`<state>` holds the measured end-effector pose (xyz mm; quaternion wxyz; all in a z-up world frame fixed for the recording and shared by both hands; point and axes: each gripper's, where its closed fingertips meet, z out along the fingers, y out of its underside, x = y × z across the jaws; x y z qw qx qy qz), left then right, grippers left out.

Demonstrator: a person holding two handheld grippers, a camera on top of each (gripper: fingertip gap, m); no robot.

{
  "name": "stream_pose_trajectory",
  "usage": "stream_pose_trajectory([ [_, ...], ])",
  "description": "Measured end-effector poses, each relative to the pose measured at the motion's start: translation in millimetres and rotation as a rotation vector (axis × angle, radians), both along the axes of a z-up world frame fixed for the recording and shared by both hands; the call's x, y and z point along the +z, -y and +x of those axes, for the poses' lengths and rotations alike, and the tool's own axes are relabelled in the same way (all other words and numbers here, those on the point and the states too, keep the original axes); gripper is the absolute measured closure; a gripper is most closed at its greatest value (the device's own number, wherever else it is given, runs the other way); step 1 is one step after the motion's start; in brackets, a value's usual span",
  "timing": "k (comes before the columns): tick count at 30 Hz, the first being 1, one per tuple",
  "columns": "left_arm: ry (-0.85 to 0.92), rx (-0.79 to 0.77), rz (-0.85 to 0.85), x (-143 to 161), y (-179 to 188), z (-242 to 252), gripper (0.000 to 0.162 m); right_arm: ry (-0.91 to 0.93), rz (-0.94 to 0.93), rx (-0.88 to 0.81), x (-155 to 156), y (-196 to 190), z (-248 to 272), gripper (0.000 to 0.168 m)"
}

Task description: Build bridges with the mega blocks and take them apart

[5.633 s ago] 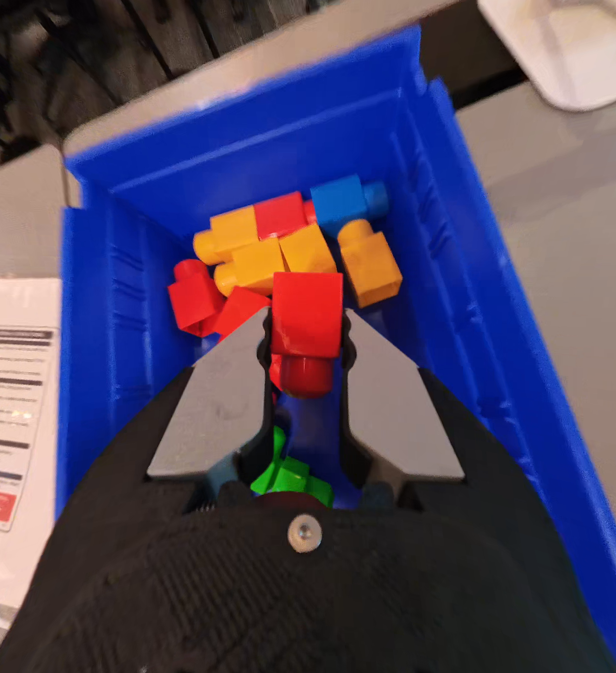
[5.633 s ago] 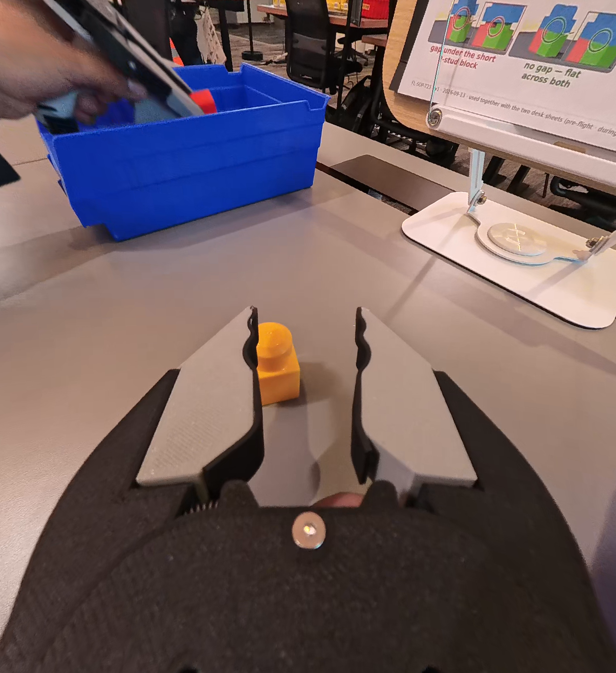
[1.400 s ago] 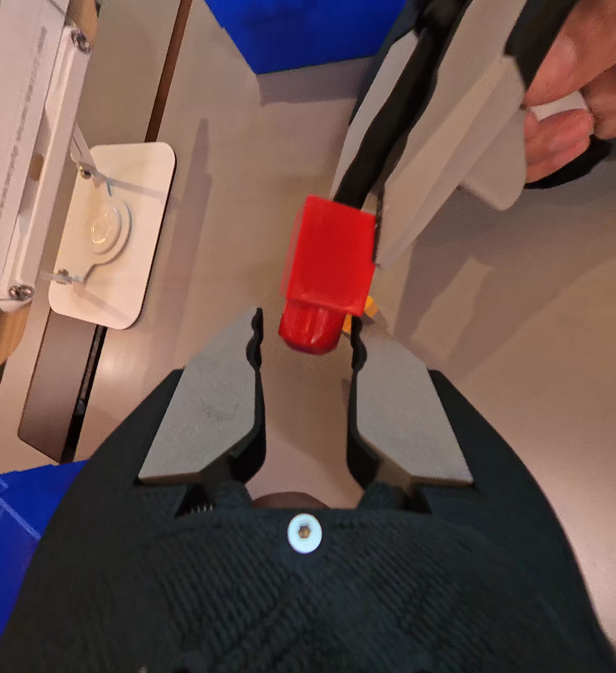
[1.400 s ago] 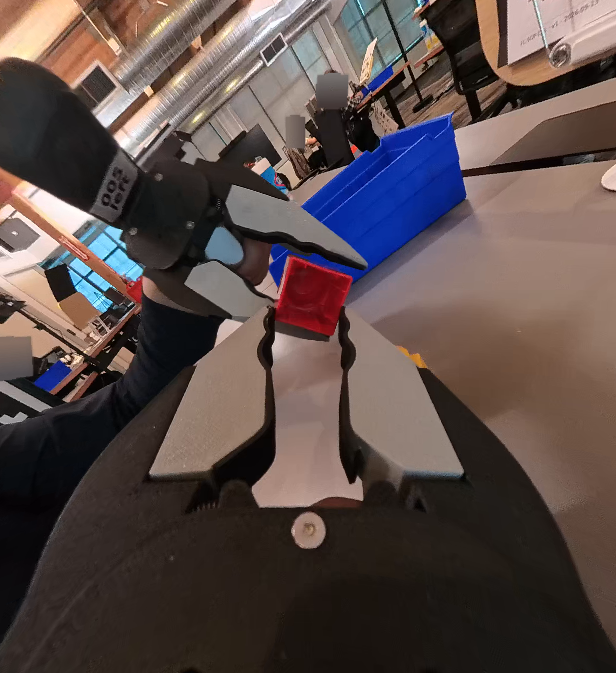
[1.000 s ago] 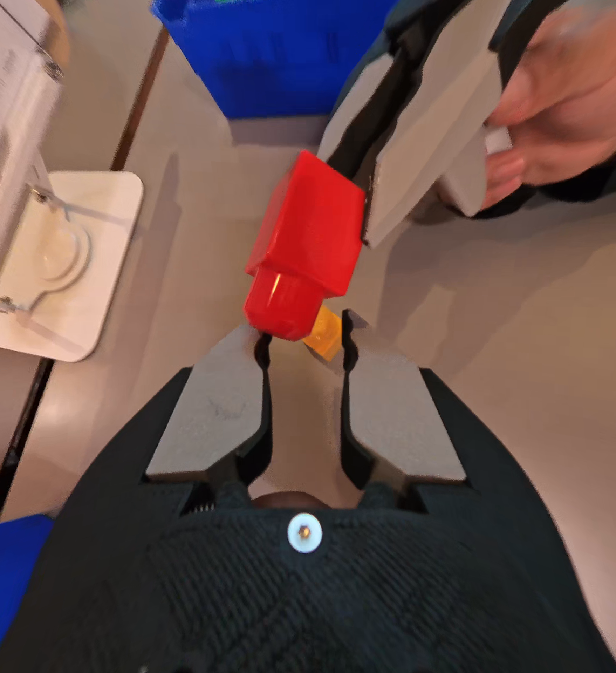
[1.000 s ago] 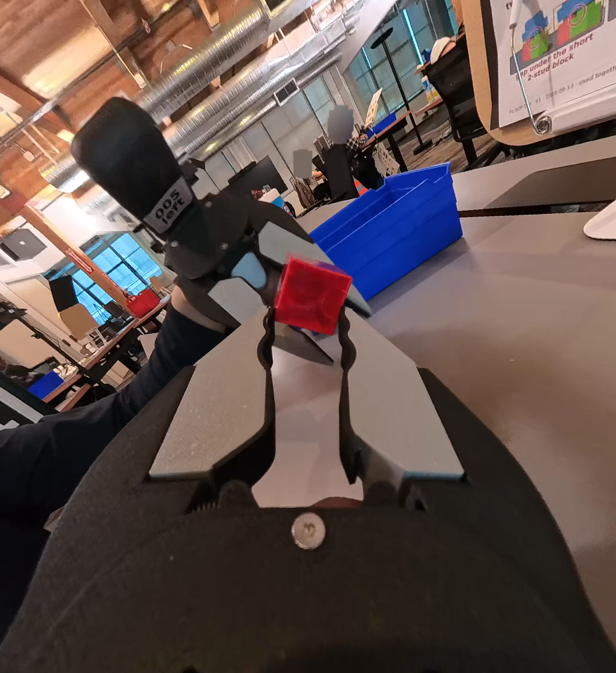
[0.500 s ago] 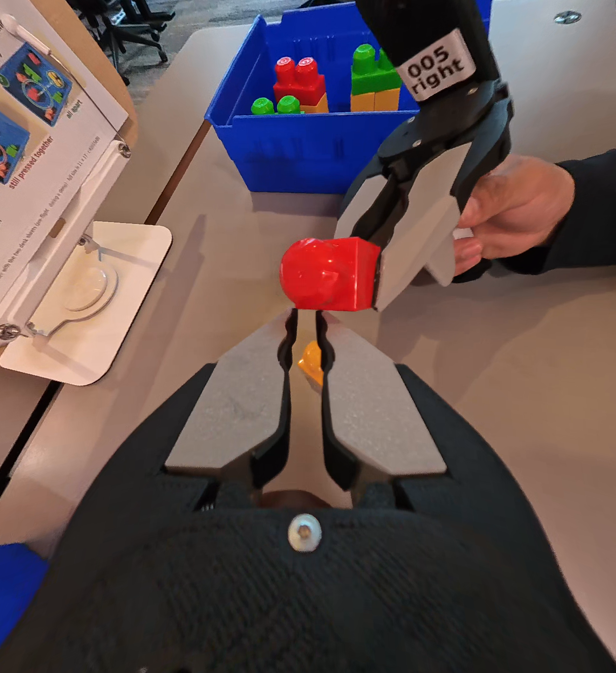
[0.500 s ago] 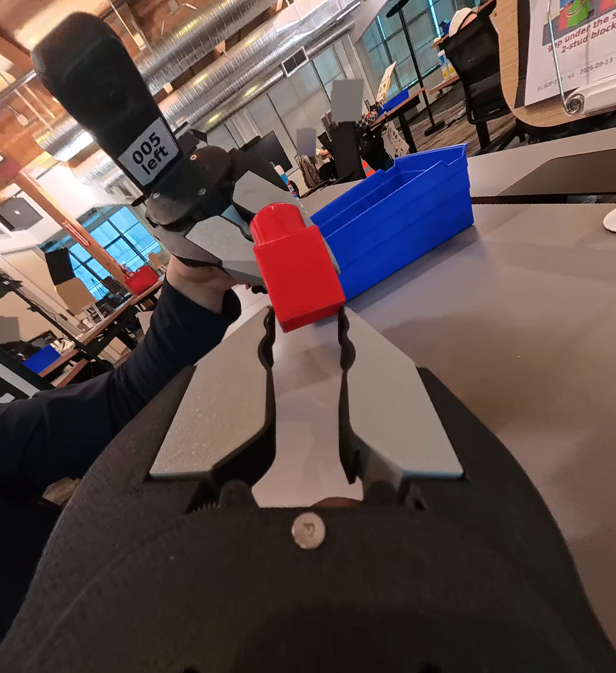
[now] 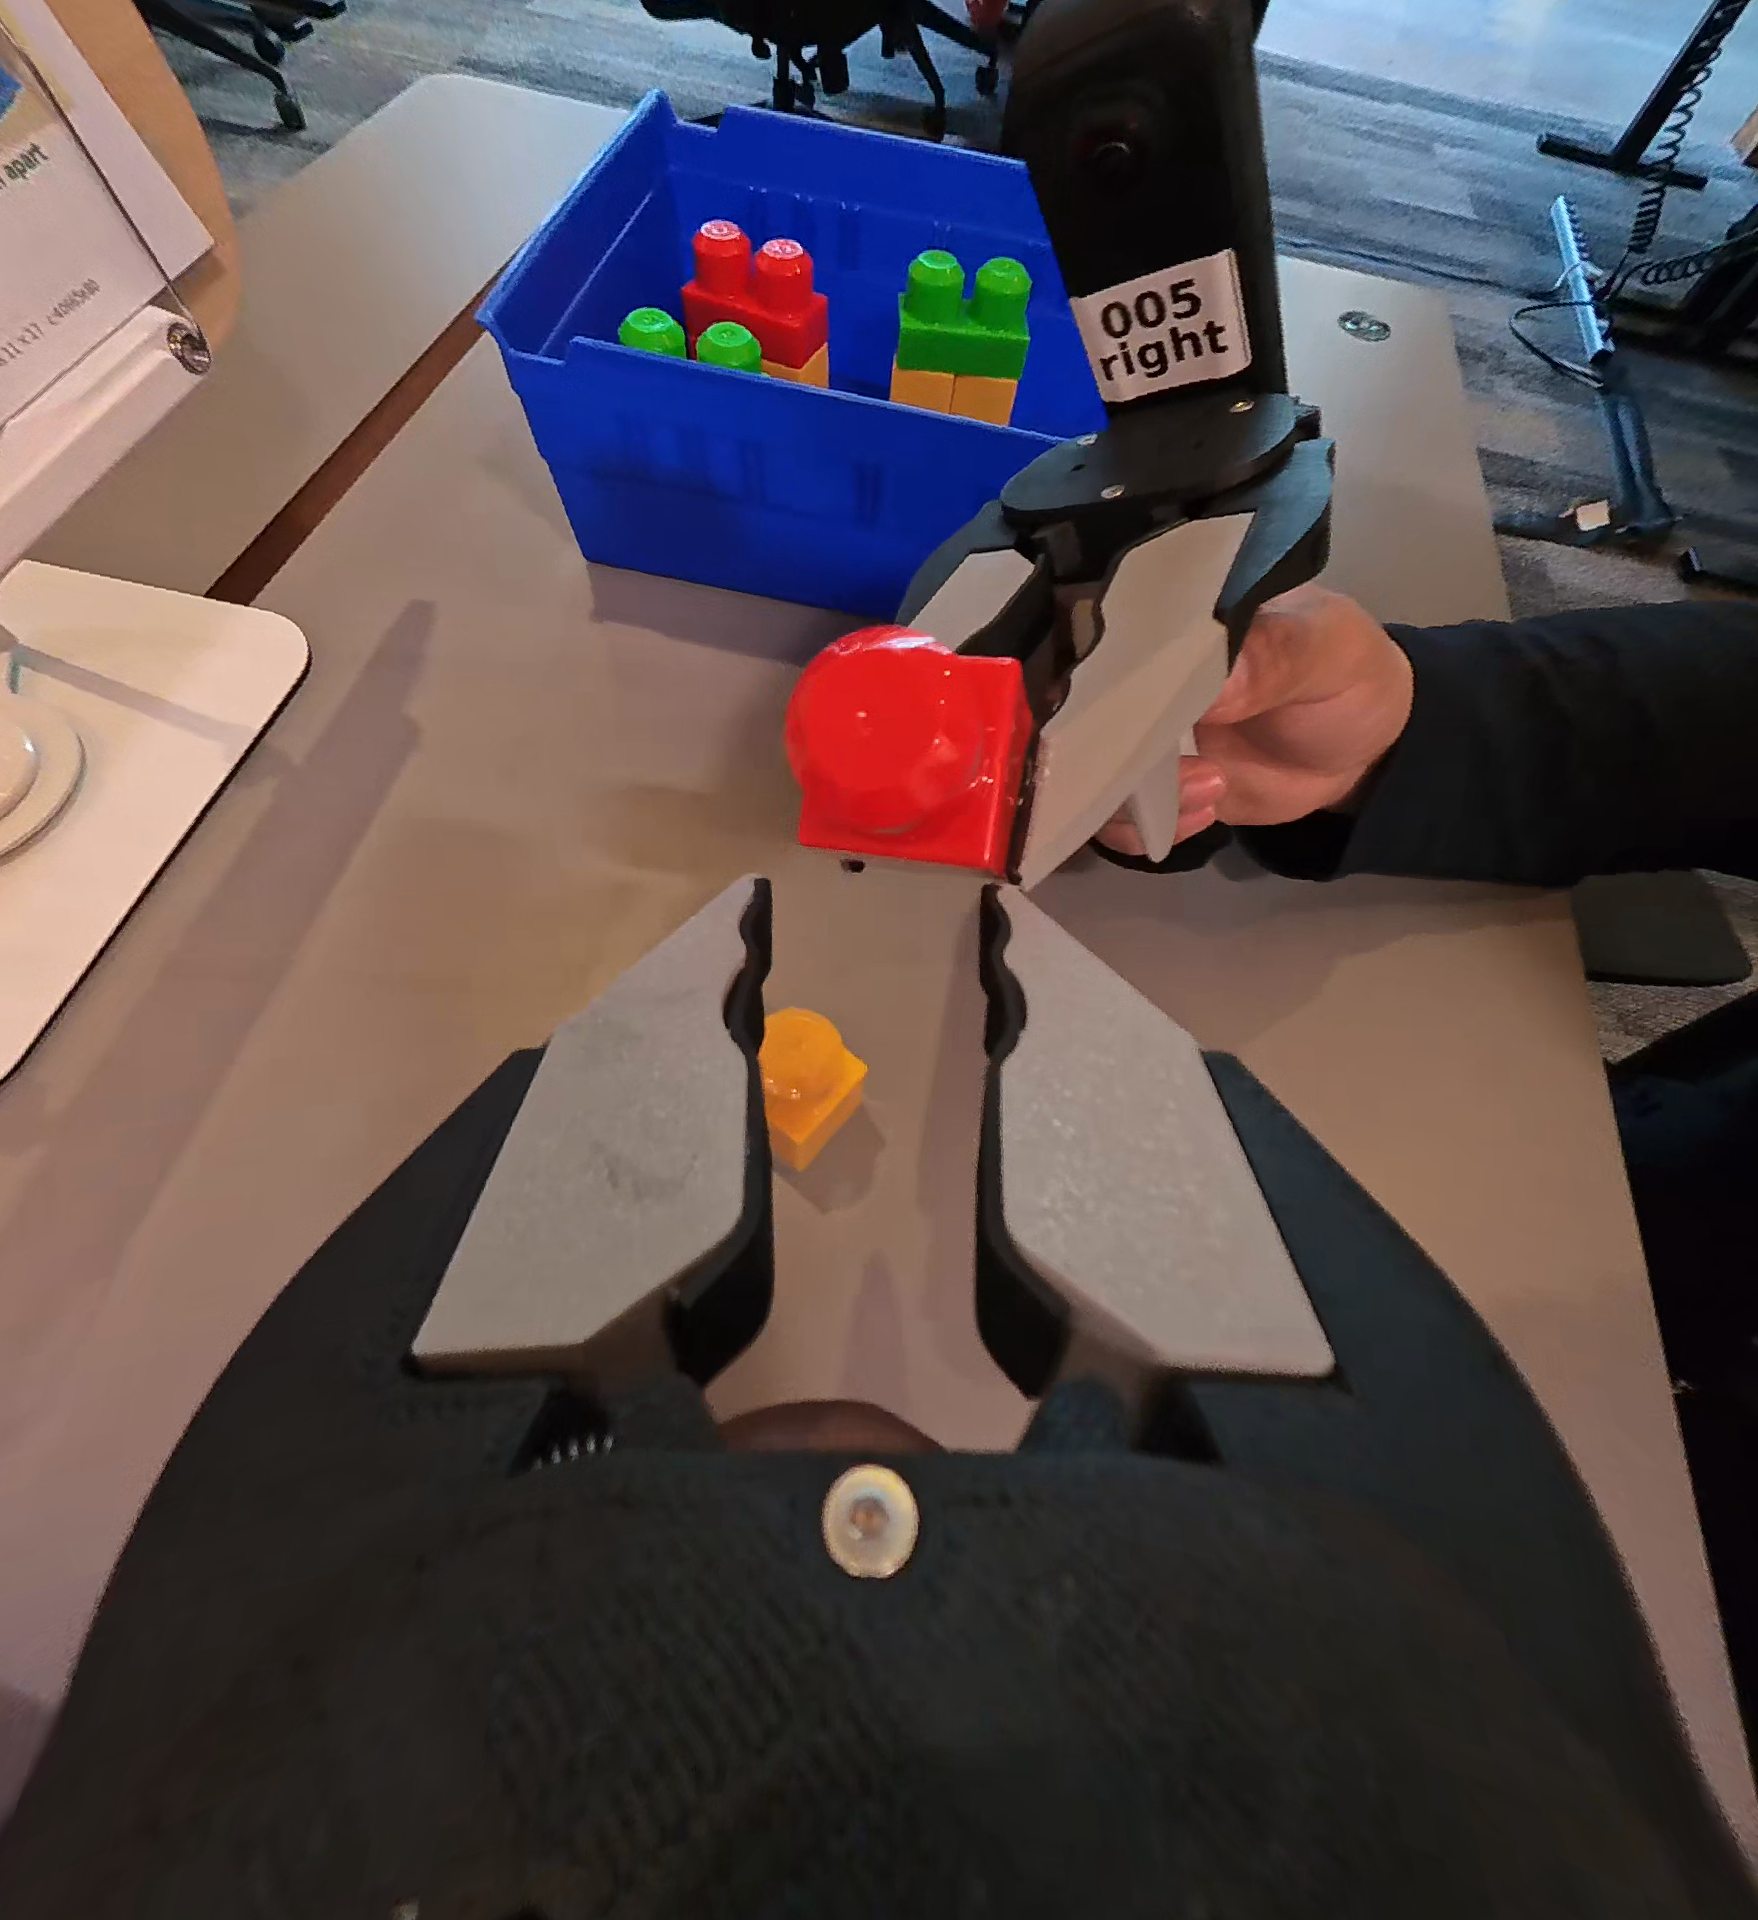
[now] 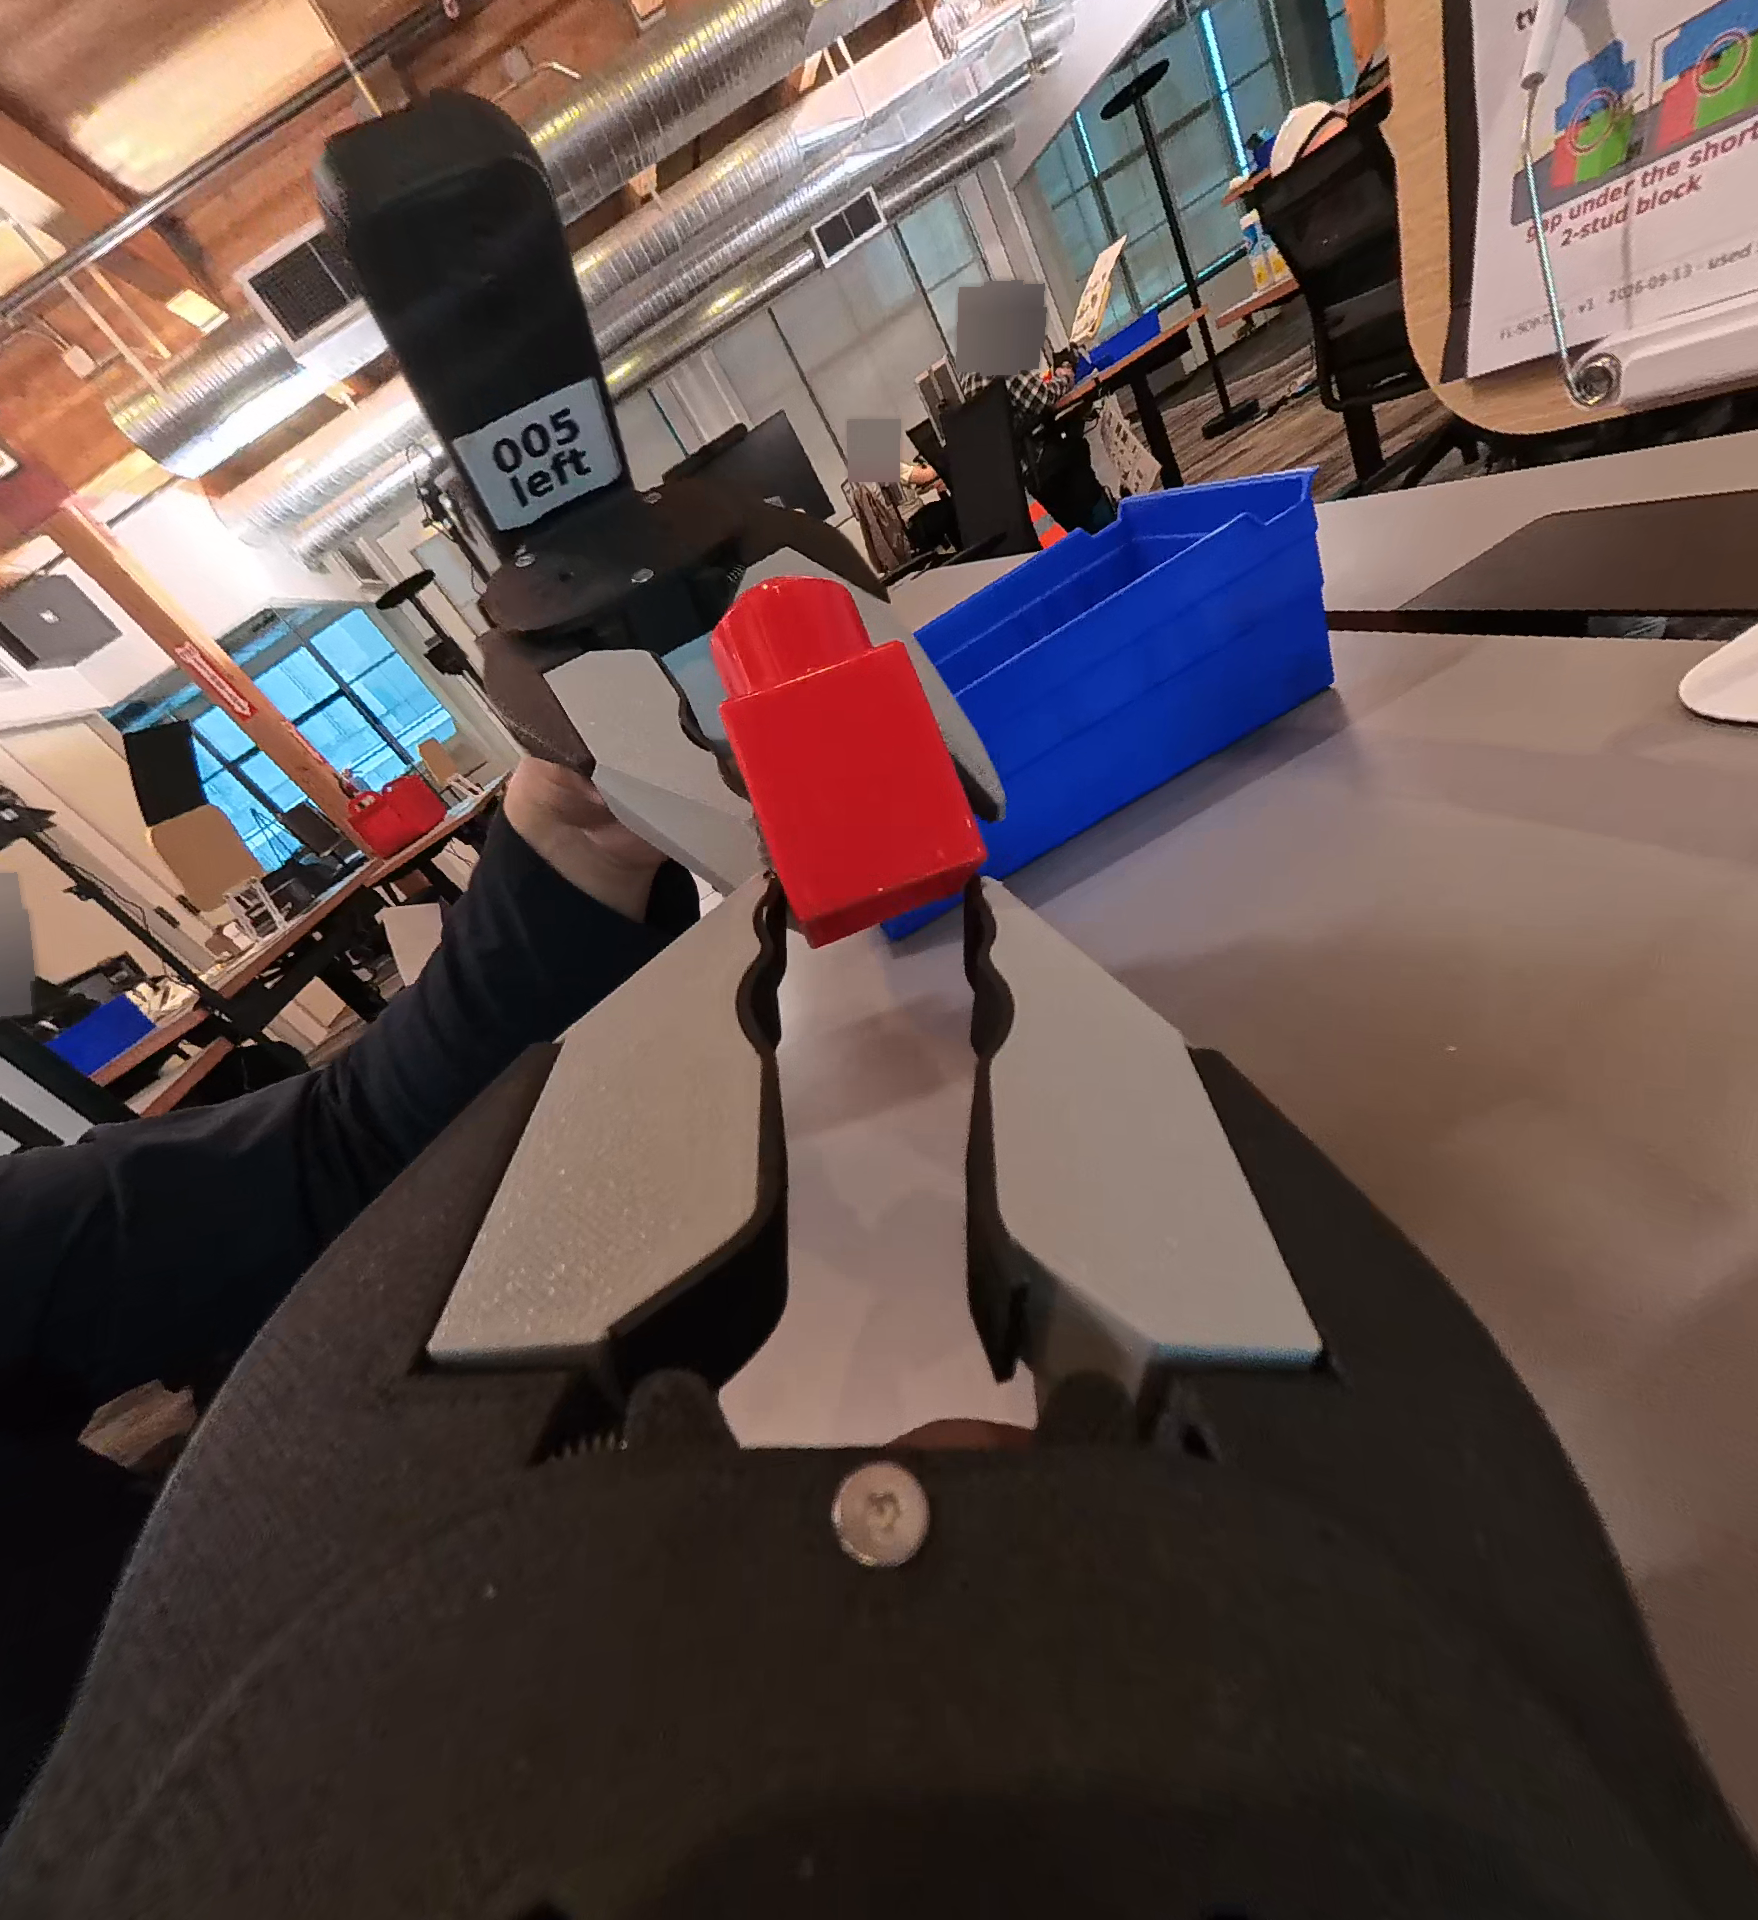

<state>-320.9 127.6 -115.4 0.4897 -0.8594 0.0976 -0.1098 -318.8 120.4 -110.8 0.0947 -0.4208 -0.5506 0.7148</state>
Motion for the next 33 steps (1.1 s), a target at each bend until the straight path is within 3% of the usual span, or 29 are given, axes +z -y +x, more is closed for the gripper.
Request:
stream_pose_trajectory([
  [4,0.032,-0.021,0.011,3.3,3.2,2.8,0.124,-0.009,-0.004,0.005,1.9,0.3,0.9,0.137],
  [11,0.155,-0.091,0.030,9.1,4.7,16.6,0.104,-0.017,0.037,0.018,-2.0,6.4,1.4,0.137],
  [21,0.130,-0.126,0.081,16.9,0.7,24.9,0.115,-0.047,0.048,0.067,0.7,14.1,6.5,0.137],
  [22,0.109,-0.107,0.098,19.0,0.7,20.1,0.126,-0.045,0.042,0.100,0.0,16.6,9.3,0.145],
  [23,0.101,-0.108,0.103,20.3,2.3,18.5,0.127,-0.039,0.032,0.121,-1.1,18.4,10.5,0.156],
  [30,0.040,-0.080,0.051,9.5,1.9,13.6,0.127,-0.016,0.081,0.118,-11.5,20.9,7.3,0.158],
  [33,-0.053,-0.021,0.015,2.1,0.5,2.5,0.127,0.000,0.119,0.085,-15.8,16.5,4.0,0.147],
])
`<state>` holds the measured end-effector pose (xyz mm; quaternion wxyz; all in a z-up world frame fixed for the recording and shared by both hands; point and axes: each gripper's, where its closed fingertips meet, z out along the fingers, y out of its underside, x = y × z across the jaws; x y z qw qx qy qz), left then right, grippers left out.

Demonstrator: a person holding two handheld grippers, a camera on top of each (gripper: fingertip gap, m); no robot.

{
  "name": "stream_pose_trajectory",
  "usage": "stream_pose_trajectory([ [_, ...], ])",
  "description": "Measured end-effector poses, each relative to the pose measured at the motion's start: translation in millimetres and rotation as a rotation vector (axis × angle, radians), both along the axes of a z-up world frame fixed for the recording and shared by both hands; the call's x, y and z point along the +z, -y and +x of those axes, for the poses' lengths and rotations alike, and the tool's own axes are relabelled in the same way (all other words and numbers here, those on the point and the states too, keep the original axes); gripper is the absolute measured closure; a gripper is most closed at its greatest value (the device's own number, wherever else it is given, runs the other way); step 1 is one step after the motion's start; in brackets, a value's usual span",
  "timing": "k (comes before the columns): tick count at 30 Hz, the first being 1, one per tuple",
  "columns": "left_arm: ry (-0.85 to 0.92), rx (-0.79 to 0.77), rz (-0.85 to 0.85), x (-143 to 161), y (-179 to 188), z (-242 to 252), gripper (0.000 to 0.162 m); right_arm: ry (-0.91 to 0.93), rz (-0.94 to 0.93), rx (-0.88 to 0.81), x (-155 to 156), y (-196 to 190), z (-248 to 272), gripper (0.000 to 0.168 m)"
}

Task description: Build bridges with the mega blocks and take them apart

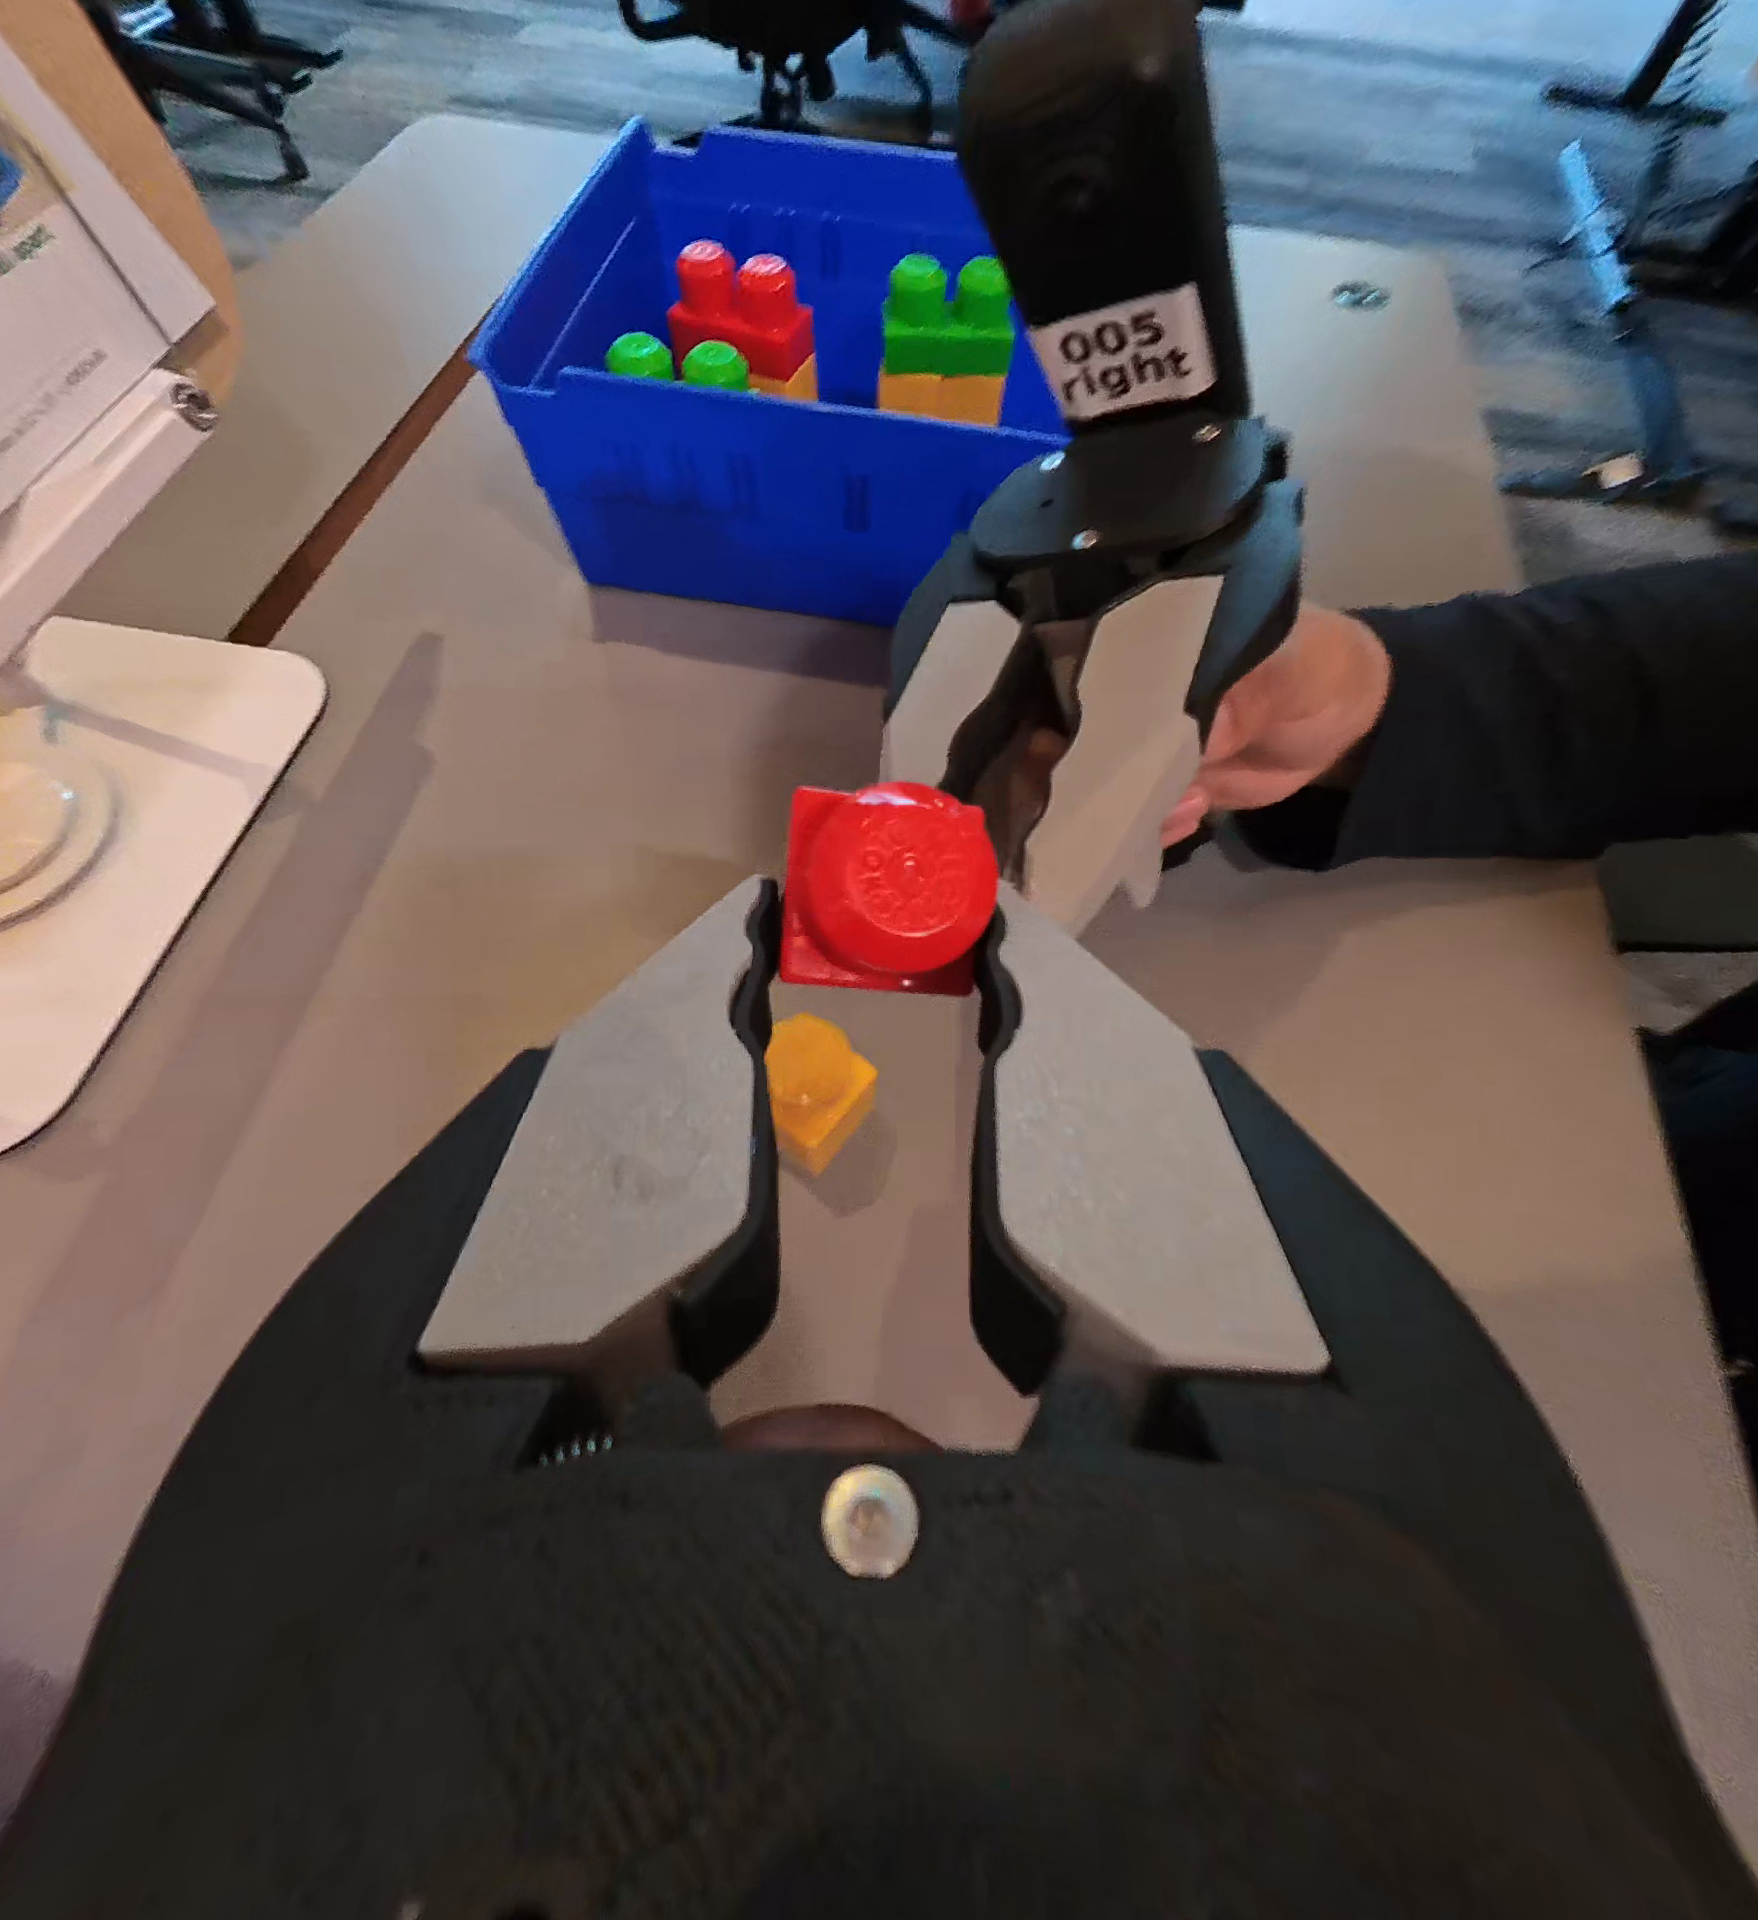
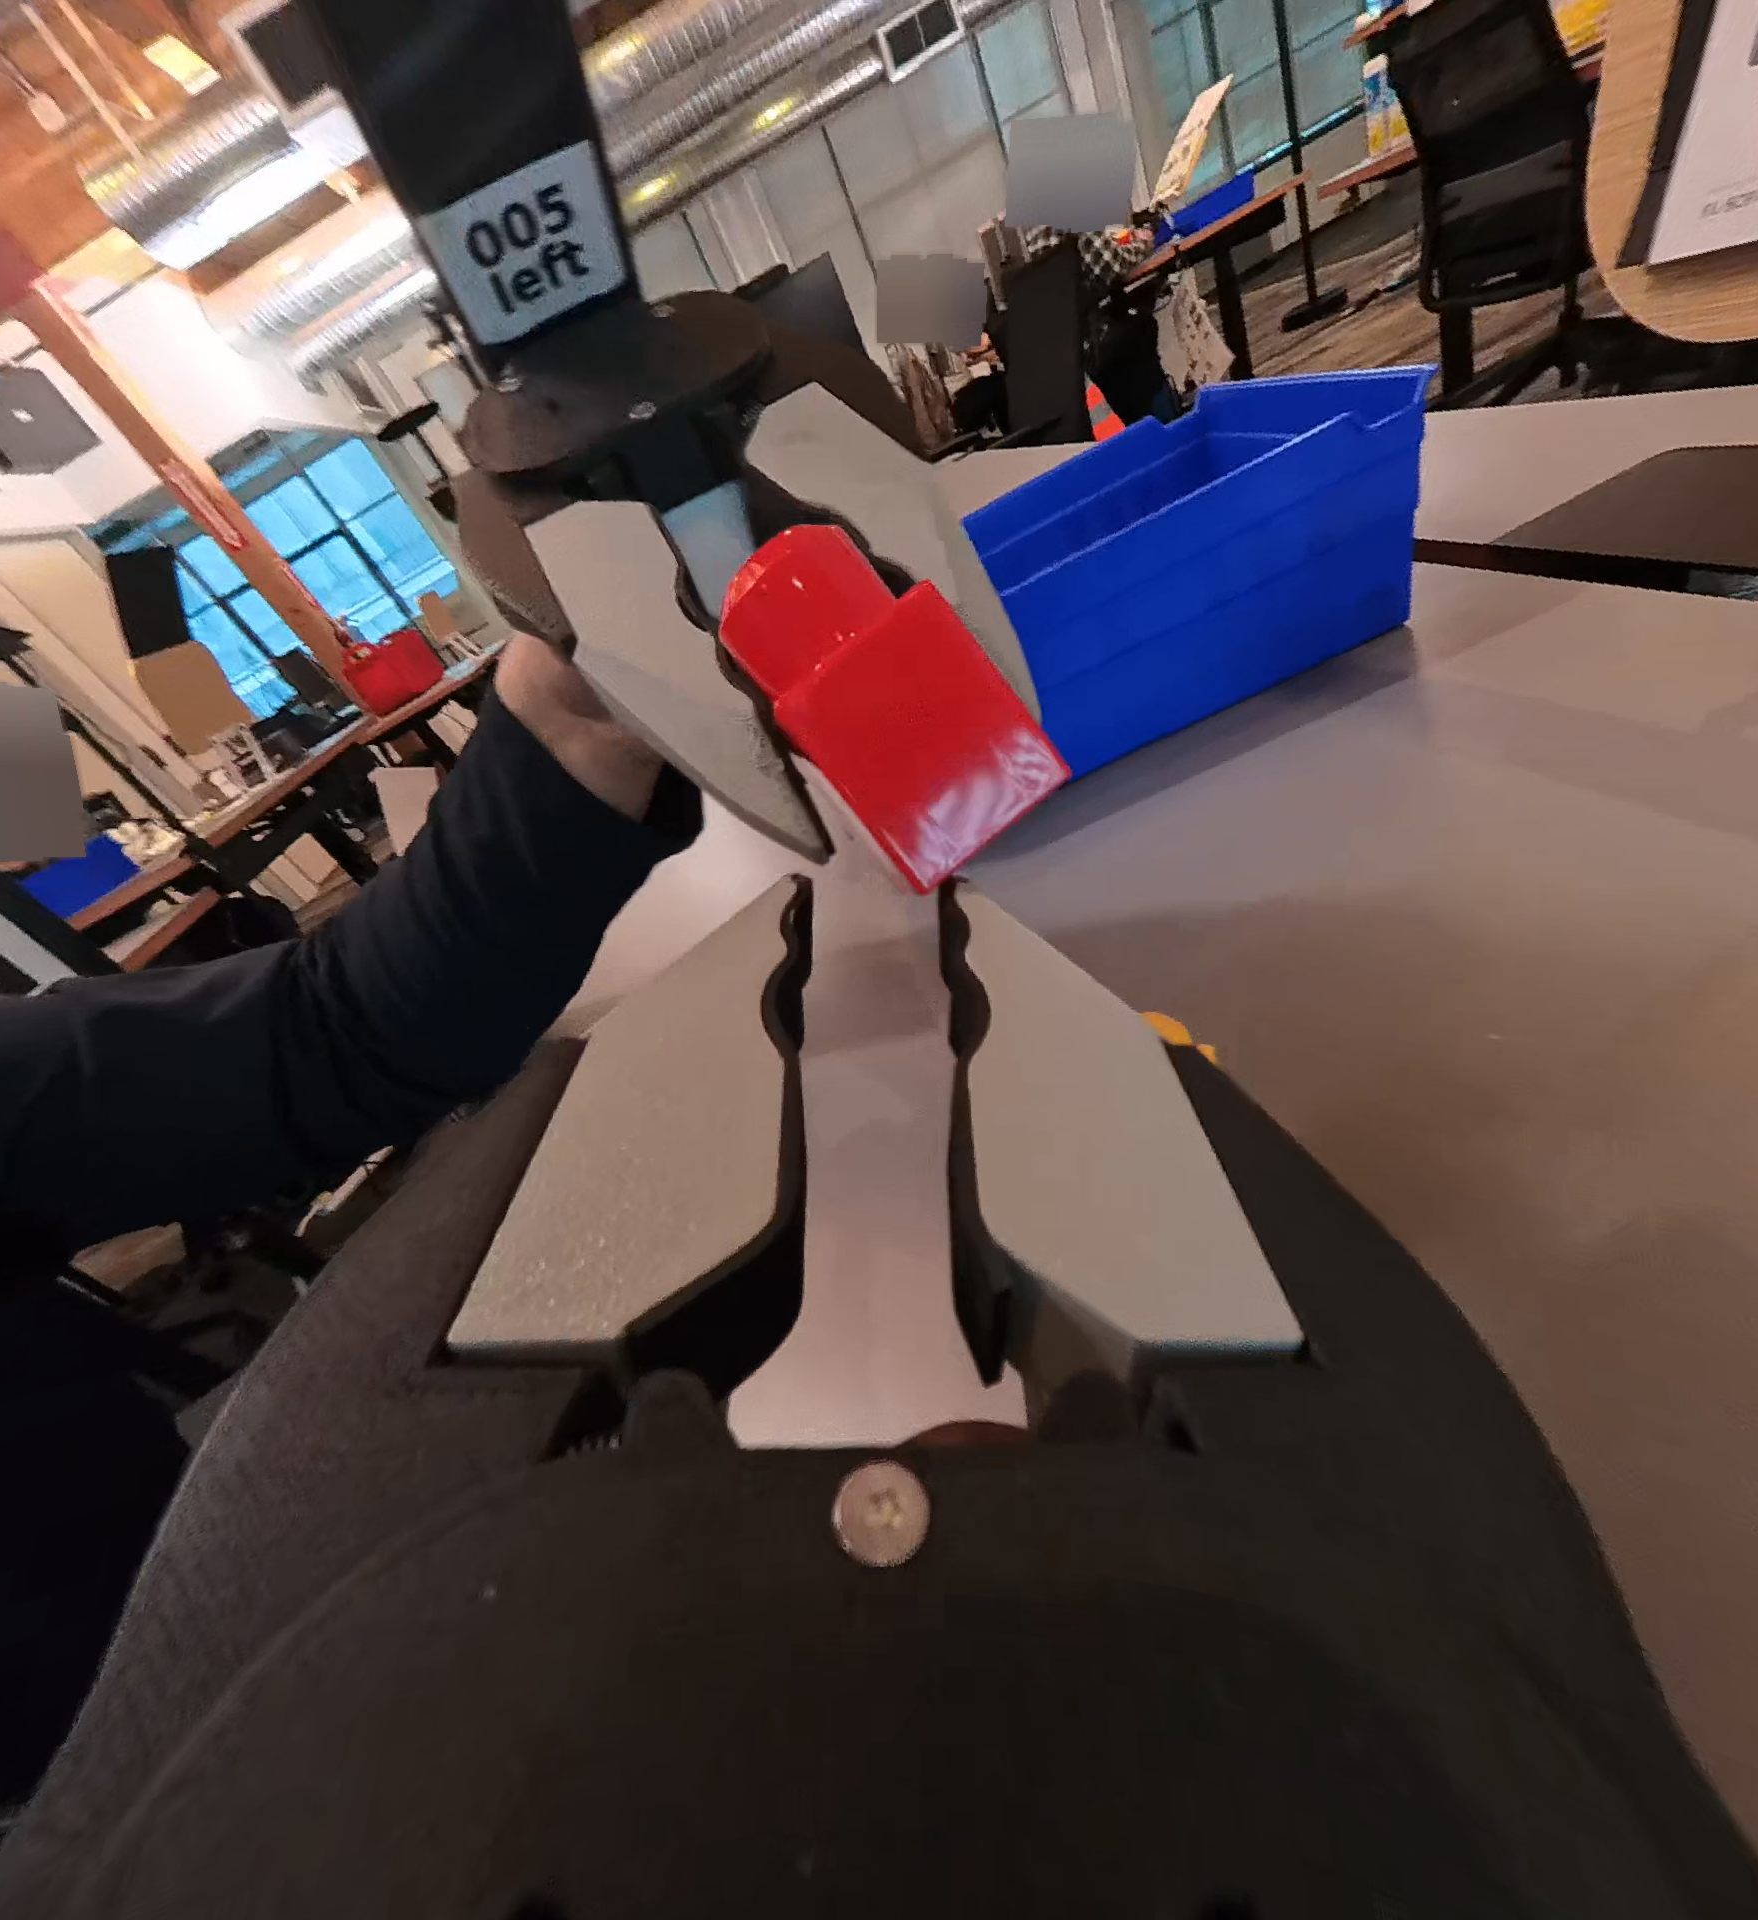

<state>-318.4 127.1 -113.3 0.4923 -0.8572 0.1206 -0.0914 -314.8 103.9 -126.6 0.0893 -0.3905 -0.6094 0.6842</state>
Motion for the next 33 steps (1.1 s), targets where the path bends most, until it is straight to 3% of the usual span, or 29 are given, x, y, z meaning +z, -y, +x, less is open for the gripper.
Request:
stream_pose_trajectory([
  [4,-0.084,0.077,-0.048,-9.1,0.2,-15.3,0.126,-0.024,0.116,-0.130,-5.0,-14.6,-9.3,0.134],
  [9,-0.247,0.099,-0.181,-45.3,-4.2,-20.5,0.127,-0.099,0.213,-0.210,2.0,-12.1,-10.6,0.121],
  [12,-0.263,0.031,-0.208,-54.7,-5.6,-5.5,0.127,-0.111,0.258,-0.211,1.2,-10.1,-9.5,0.121],
  [15,-0.244,-0.027,-0.208,-55.6,-2.8,4.7,0.127,-0.103,0.242,-0.118,1.6,-2.0,-1.8,0.135],
  [23,-0.260,-0.090,-0.239,-62.3,4.5,11.4,0.127,-0.076,0.279,-0.080,-8.2,1.2,-1.1,0.133],
  [27,-0.123,-0.153,-0.277,-66.3,12.5,24.1,0.127,-0.114,0.334,-0.053,-8.8,6.5,2.5,0.130],
  [29,-0.044,-0.202,-0.290,-67.7,18.1,32.3,0.127,-0.142,0.365,-0.009,-8.5,14.2,8.2,0.140],
  [32,0.017,-0.263,-0.310,-72.1,24.0,43.6,0.128,-0.165,0.458,-0.017,-15.7,18.3,8.9,0.168],
  [33,0.032,-0.269,-0.303,-70.7,22.6,46.9,0.128,-0.169,0.500,-0.025,-20.1,18.5,7.8,0.168],
])
